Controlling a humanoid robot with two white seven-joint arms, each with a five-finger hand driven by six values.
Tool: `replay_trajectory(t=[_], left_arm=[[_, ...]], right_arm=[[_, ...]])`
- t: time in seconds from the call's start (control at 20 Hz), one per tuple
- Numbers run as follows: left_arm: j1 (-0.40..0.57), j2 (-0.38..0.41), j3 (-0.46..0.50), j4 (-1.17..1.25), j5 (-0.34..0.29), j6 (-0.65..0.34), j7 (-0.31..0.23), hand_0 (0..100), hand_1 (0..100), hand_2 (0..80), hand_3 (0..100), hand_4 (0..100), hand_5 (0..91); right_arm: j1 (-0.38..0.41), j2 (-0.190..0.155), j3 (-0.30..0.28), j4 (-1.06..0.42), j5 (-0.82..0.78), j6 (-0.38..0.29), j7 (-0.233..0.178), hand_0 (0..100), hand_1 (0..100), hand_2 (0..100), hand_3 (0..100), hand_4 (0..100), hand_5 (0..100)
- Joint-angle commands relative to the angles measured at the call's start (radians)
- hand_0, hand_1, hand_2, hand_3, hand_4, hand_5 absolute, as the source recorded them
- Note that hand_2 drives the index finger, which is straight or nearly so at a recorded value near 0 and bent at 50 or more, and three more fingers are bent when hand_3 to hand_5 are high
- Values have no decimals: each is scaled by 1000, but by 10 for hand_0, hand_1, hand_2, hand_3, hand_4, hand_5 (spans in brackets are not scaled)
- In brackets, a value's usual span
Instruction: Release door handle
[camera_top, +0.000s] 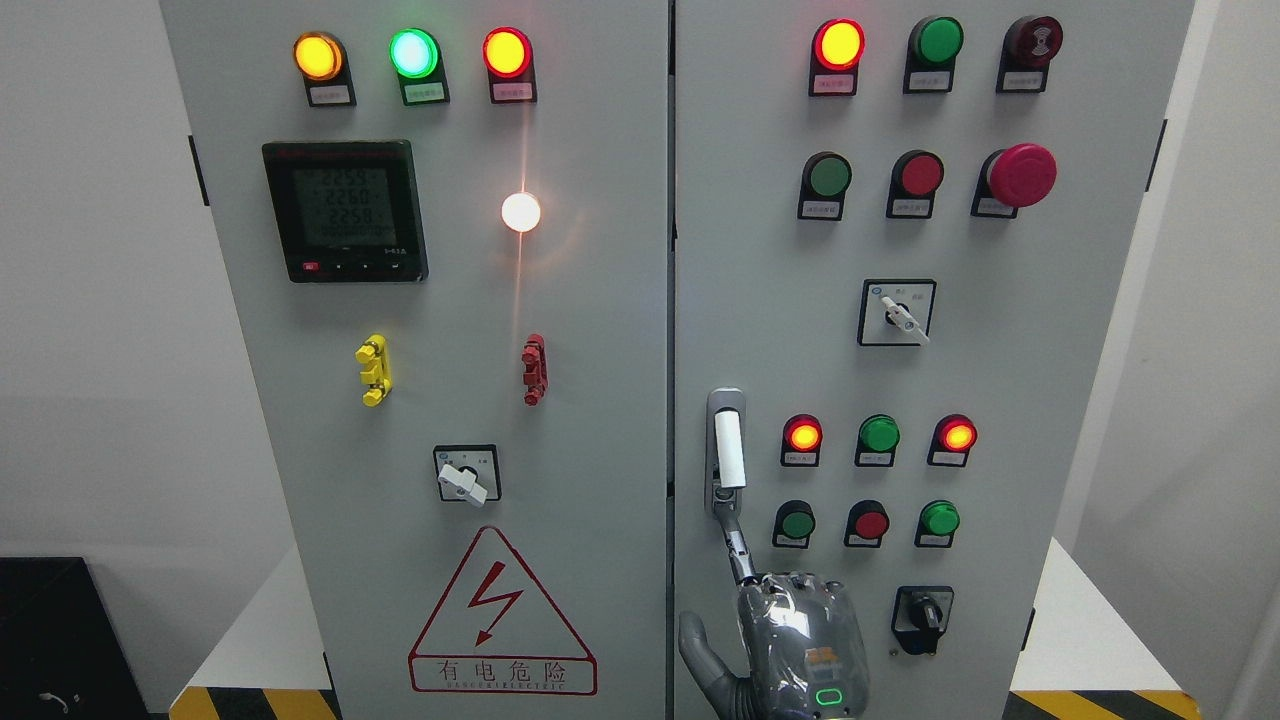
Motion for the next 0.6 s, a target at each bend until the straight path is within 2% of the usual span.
replay_trajectory(t=[0.0, 0.55], left_arm=[[20, 0, 0, 0, 0, 0, 0, 120, 556, 0, 0, 0, 0], [20, 0, 0, 0, 0, 0, 0, 120, 556, 0, 0, 0, 0]], right_arm=[[-3, -1, 1, -19, 2, -1, -1, 526, 311, 12, 1000, 1000, 1000], [-4, -1, 4, -32, 2, -2, -2, 527, 311, 18, 1000, 1000, 1000]])
